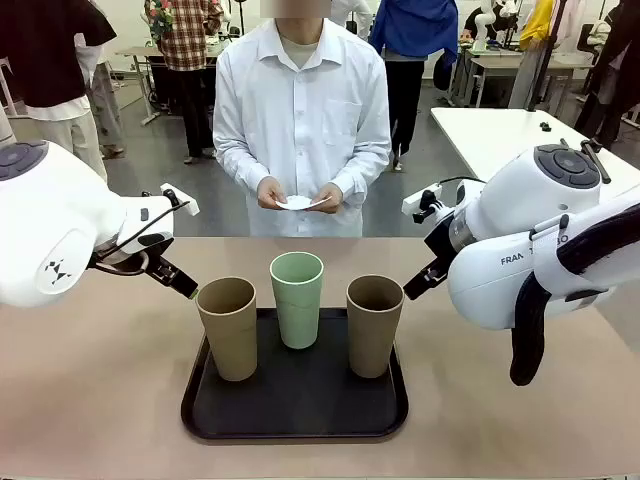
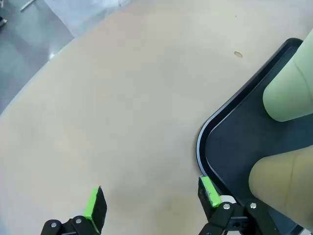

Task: Place coasters on the table and set cups on them.
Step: Pick up one Reusable plastic cup and place it on a coaster set by the human.

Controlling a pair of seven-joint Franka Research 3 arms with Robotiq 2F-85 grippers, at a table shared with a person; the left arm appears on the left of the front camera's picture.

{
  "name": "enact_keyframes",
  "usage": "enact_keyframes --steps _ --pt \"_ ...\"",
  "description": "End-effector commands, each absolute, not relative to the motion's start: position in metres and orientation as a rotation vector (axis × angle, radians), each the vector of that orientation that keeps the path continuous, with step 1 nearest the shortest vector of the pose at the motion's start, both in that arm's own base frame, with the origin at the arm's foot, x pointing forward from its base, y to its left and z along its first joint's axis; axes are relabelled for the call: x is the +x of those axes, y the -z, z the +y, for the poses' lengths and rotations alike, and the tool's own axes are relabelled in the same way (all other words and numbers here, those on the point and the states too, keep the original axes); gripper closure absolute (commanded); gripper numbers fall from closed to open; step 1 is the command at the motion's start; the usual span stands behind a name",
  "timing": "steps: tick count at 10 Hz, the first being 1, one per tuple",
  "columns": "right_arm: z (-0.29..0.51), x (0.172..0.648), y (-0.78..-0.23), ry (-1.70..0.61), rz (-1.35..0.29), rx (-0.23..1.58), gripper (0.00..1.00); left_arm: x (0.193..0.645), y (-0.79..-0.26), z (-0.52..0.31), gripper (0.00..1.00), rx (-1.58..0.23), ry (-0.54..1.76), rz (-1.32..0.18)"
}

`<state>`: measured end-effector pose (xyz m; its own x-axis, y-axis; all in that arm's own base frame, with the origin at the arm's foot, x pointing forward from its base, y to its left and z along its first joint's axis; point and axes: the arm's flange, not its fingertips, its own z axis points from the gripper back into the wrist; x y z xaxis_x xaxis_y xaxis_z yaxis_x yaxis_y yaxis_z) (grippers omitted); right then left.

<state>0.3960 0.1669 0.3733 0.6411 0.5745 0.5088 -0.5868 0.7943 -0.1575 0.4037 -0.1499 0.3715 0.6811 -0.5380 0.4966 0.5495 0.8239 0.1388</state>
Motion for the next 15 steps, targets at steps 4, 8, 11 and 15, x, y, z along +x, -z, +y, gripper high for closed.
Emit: enact_keyframes --steps 4,8,11,15 --pt "0.1669 0.3960 -0.3733 -0.662 -0.572 0.023 0.00 0.4036 -0.3716 -0.1499 0.00 -0.022 0.610 -0.550" --pt "0.1669 0.3960 -0.3733 -0.662 -0.572 0.023 0.00 0.4036 -0.3716 -0.1499 0.00 -0.022 0.610 -0.550" --pt "0.1669 0.3960 -0.3733 -0.662 -0.572 0.023 0.00 0.4036 -0.3716 -0.1499 0.00 -0.022 0.610 -0.550" --pt "0.1669 0.3960 -0.3733 -0.662 -0.572 0.023 0.00 0.4036 -0.3716 -0.1499 0.00 -0.022 0.610 -0.550"
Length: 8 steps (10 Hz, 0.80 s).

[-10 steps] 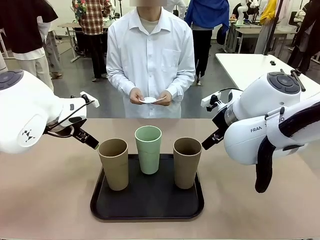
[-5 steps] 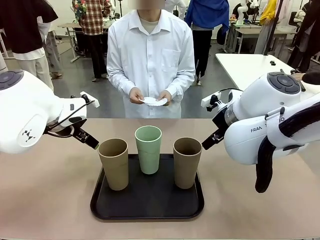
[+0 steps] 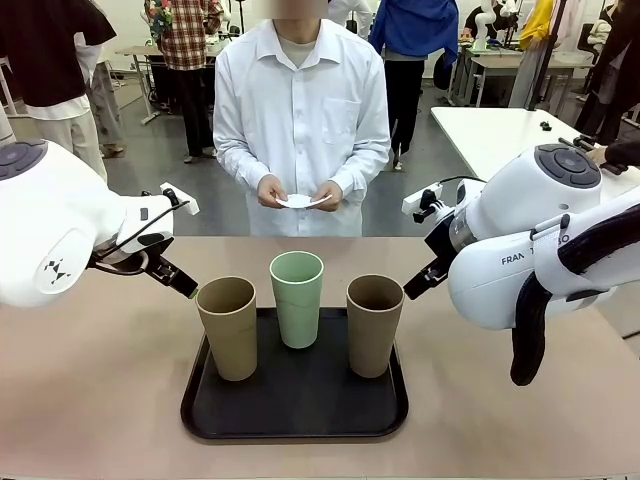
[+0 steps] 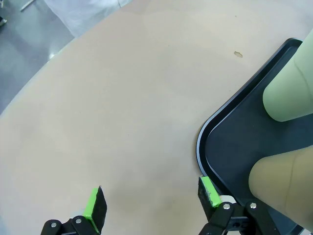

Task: Place coasters on the table and set cups on them.
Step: Pick up one Reusable plastic cup and place it on a coaster set by the human.

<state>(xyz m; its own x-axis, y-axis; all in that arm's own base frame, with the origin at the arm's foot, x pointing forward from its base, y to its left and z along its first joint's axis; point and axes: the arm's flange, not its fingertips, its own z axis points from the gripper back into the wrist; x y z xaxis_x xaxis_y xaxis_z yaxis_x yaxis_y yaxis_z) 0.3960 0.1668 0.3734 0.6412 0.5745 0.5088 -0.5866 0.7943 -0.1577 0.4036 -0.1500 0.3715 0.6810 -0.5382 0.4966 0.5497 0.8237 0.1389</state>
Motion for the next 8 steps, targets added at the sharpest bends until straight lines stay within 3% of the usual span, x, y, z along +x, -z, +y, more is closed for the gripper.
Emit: enact_keyframes --steps 1,4,8 --pt "0.167 0.396 -0.373 -0.662 -0.572 0.023 0.00 0.404 -0.372 -0.150 0.00 -0.022 0.610 -0.550" --pt "0.151 0.376 -0.391 -0.682 -0.518 0.081 0.00 0.390 -0.390 -0.137 0.00 -0.005 0.691 -0.483" --pt "0.113 0.278 -0.445 -0.651 -0.382 -0.010 0.00 0.316 -0.446 -0.110 0.00 -0.048 0.732 -0.329"
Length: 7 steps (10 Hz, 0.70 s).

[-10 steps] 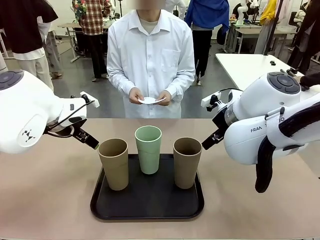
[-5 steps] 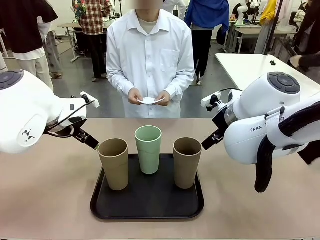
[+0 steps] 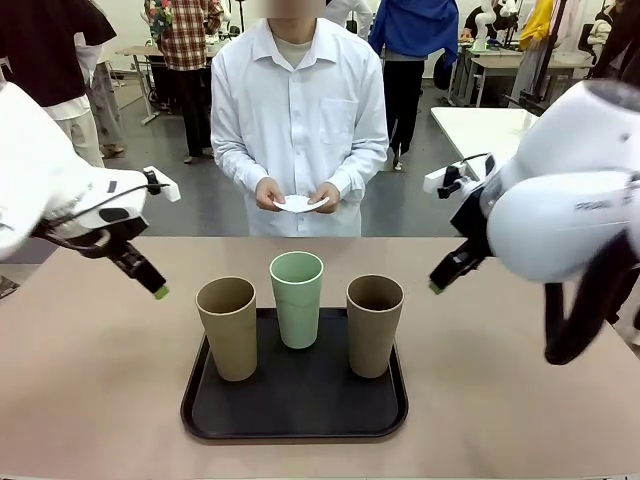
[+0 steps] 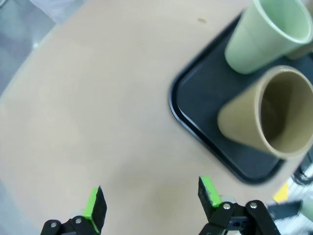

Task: Place coasters on the table and set cups on them.
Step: Pick up one Reusable plastic cup and place it on a coaster set by the human.

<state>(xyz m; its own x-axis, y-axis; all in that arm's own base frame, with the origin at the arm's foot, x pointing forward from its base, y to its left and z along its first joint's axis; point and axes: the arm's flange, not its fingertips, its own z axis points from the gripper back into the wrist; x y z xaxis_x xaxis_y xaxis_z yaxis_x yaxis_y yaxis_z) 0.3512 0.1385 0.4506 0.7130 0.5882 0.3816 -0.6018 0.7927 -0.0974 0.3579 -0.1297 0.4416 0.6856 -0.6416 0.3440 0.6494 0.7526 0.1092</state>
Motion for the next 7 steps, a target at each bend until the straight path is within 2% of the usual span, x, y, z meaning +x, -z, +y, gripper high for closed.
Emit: enact_keyframes --steps 1,3,4,7 --pt "0.111 0.256 -0.447 -0.649 -0.352 -0.003 0.00 0.297 -0.452 -0.108 0.00 -0.073 0.729 -0.293" --pt "0.115 0.220 -0.434 -0.689 -0.294 0.025 0.00 0.265 -0.462 -0.106 0.00 -0.067 0.716 -0.274" --pt "0.128 0.309 -0.487 -0.671 -0.340 0.011 0.00 0.322 -0.471 -0.120 0.00 -0.052 0.726 -0.283" --pt "0.128 0.309 -0.487 -0.671 -0.340 0.011 0.00 0.322 -0.471 -0.120 0.00 -0.052 0.726 -0.283"
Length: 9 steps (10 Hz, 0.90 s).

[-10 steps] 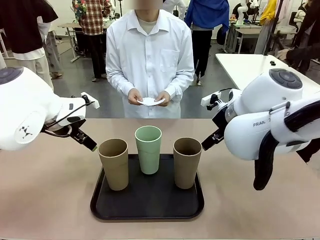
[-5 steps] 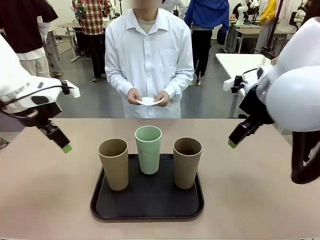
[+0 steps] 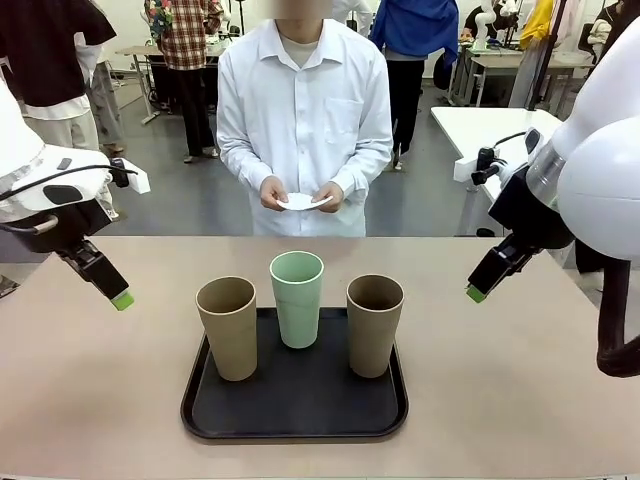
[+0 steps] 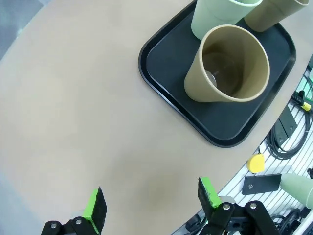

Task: Place coasters on the table and set cups on them.
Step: Pick up one Reusable plastic cup and place it on a coaster set by the human.

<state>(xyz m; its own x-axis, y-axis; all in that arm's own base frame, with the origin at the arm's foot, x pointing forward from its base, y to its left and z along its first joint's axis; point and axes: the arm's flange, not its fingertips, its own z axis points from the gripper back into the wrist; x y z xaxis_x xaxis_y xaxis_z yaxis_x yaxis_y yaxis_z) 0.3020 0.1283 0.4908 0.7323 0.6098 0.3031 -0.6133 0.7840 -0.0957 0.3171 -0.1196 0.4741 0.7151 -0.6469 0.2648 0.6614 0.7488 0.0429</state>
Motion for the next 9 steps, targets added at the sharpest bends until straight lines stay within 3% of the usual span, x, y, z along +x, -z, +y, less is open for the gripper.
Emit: enact_keyframes --steps 1,3,4,6,9 --pt "0.128 0.297 -0.495 -0.678 -0.325 0.010 0.00 0.312 -0.479 -0.118 0.00 -0.057 0.726 -0.272" --pt "0.079 0.313 -0.480 -0.424 -0.352 0.554 0.00 0.328 -0.479 -0.088 0.00 -0.453 0.666 -0.331" --pt "0.051 0.311 -0.467 -0.319 -0.335 0.742 0.00 0.336 -0.478 -0.061 0.00 -0.711 0.607 -0.314" --pt "-0.001 0.299 -0.441 -0.181 -0.264 0.959 0.00 0.347 -0.450 -0.005 0.00 -1.140 0.491 -0.195" --pt "-0.060 0.283 -0.398 -0.037 -0.258 1.150 0.00 0.336 -0.402 0.083 0.00 -1.360 0.255 -0.172"
